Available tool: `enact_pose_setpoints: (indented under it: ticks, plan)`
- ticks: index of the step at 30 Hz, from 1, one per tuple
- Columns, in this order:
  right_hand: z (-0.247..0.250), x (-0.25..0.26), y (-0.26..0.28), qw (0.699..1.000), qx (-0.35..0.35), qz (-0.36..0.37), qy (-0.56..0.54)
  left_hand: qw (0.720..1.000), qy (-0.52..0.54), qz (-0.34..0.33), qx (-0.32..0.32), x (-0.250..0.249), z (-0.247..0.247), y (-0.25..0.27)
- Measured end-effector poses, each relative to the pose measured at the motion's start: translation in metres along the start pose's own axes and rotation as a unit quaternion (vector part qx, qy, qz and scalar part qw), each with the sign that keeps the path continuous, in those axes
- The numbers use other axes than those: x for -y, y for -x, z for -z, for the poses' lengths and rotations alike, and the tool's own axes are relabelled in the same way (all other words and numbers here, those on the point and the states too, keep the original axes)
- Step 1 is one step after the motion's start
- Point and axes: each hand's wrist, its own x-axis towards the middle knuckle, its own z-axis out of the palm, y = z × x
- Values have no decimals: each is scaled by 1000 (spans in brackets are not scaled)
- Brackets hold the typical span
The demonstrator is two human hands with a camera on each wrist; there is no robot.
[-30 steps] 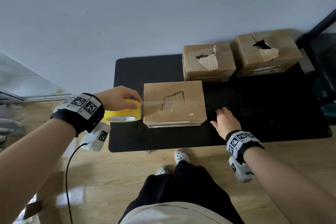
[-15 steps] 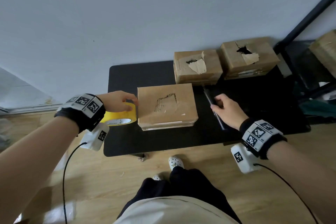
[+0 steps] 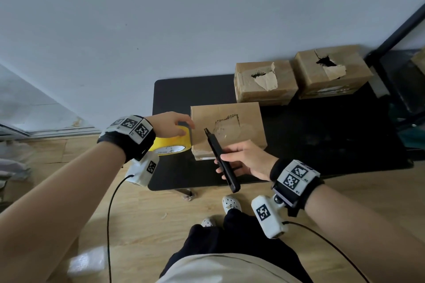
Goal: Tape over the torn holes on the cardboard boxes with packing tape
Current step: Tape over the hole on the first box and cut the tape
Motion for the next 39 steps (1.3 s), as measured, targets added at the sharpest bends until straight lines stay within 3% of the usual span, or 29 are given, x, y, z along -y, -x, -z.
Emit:
enact_pose_setpoints:
  ticks: [12, 23, 26, 28, 31, 34, 36, 39]
  plan:
    - [-12, 7, -5, 1000, -14, -5, 2, 999, 21, -20, -19, 5, -8, 1]
    - [-1, 1, 19, 998, 22, -49, 27, 999, 40, -6, -30, 5, -11, 3]
    - [15, 4, 31, 1000, -13, -10, 25, 999, 40, -3, -28, 6, -10, 3]
    - [36, 5, 38, 995, -83, 53, 15, 999, 41, 2, -27, 6, -11, 2]
    - [71, -1, 40, 958, -252, 117, 72, 999, 42, 5, -27, 5, -11, 1]
    - [102, -14, 27, 887, -402, 96, 204, 998, 46, 8, -28, 5, -11, 0]
    - [115, -25, 13, 860, -419, 34, 289, 998, 47, 10, -28, 6, -11, -1]
    - [120, -39, -12, 832, -379, -67, 401, 998, 50, 8, -26, 9, -12, -2]
